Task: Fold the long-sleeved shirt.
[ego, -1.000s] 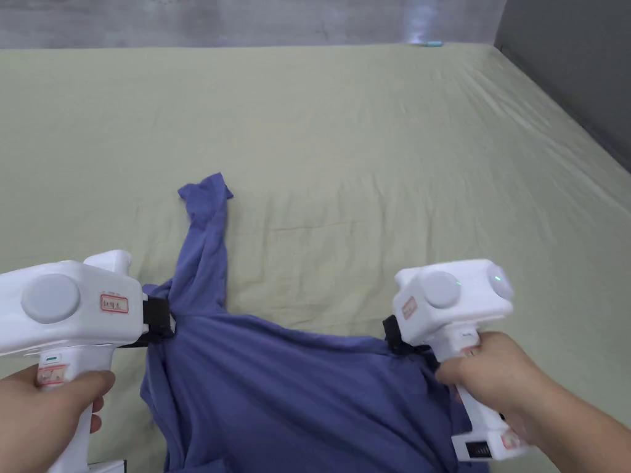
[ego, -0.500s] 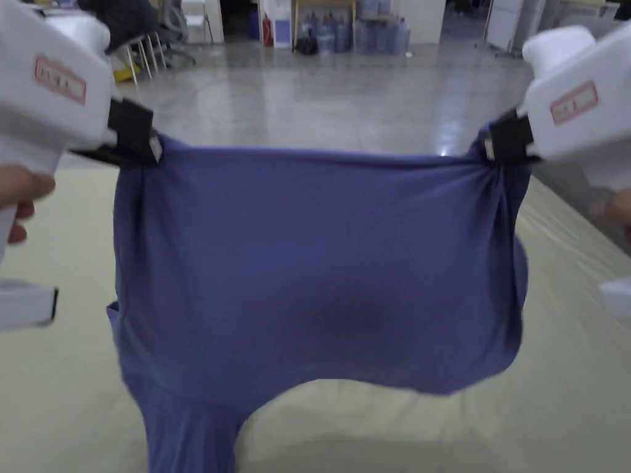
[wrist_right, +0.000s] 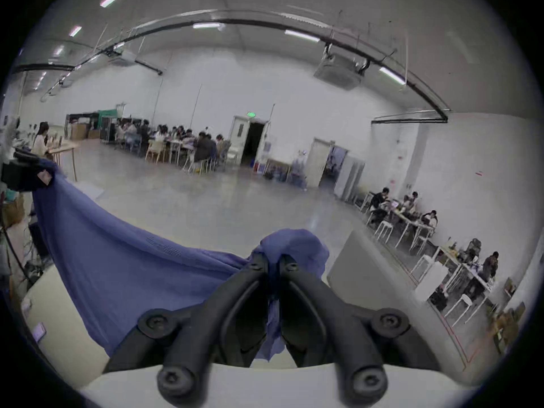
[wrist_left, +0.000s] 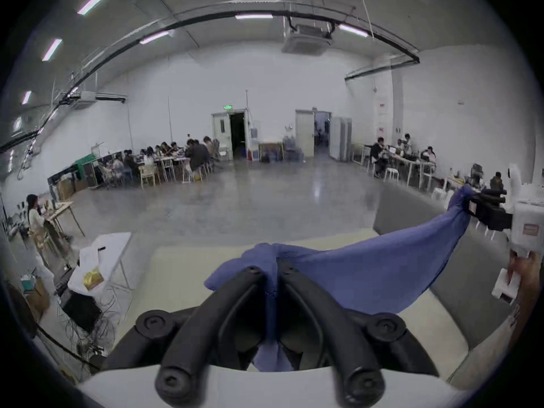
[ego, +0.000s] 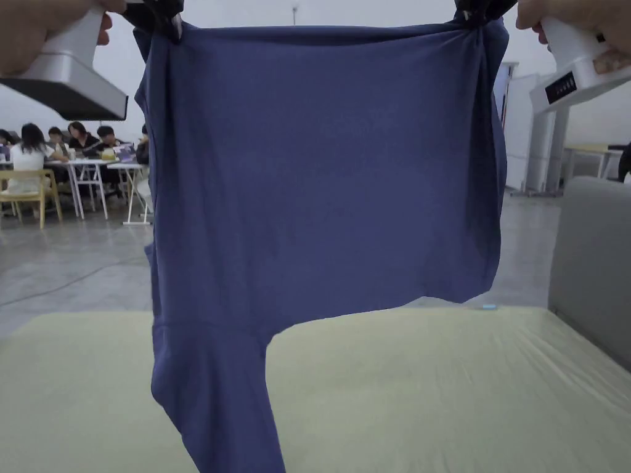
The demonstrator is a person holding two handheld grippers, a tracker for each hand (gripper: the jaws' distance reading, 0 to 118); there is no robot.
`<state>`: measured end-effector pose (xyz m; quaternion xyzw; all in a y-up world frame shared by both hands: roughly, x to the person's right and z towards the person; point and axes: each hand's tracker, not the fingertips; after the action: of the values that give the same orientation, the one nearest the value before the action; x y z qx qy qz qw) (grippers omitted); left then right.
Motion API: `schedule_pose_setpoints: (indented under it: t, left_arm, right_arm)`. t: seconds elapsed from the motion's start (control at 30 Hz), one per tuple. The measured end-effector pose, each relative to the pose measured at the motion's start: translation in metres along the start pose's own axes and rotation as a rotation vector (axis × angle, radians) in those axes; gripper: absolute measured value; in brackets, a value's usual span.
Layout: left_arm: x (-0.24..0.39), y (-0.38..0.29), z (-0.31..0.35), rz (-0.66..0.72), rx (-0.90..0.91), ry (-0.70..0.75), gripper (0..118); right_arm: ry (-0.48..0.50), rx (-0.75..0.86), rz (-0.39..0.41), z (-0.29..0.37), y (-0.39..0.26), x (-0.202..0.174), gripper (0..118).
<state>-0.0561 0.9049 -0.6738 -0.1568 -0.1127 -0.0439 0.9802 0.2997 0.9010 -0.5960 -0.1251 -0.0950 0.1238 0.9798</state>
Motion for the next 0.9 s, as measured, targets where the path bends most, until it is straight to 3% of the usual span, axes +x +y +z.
schedule_pose_setpoints:
  t: [0.23,0.43,0.6,0.83,0.9]
  left_arm:
    - [0.015,0.062,-0.007,-0.047,0.093,0.041,3]
    - [0.022,0.045,-0.035,-0.041,0.064,0.026,3]
    - [0.031,-0.035,-0.095,-0.061,-0.097,0.007,3]
    - [0.040,-0.217,-0.163,-0.004,-0.343,-0.091,3]
    - [0.044,-0.277,-0.170,0.035,-0.404,-0.103,3]
  right_arm:
    - [-0.063,0.053,-0.054,-0.013,0.058,0.024,7]
    - [-0.062,0.055,-0.035,-0.035,0.040,0.027,7]
    - [0.056,-0.046,-0.060,-0.088,-0.054,0.017,7]
    - [0.193,-0.280,-0.144,-0.134,-0.260,-0.030,7]
    - [0.205,-0.295,-0.205,-0.134,-0.316,-0.042,7]
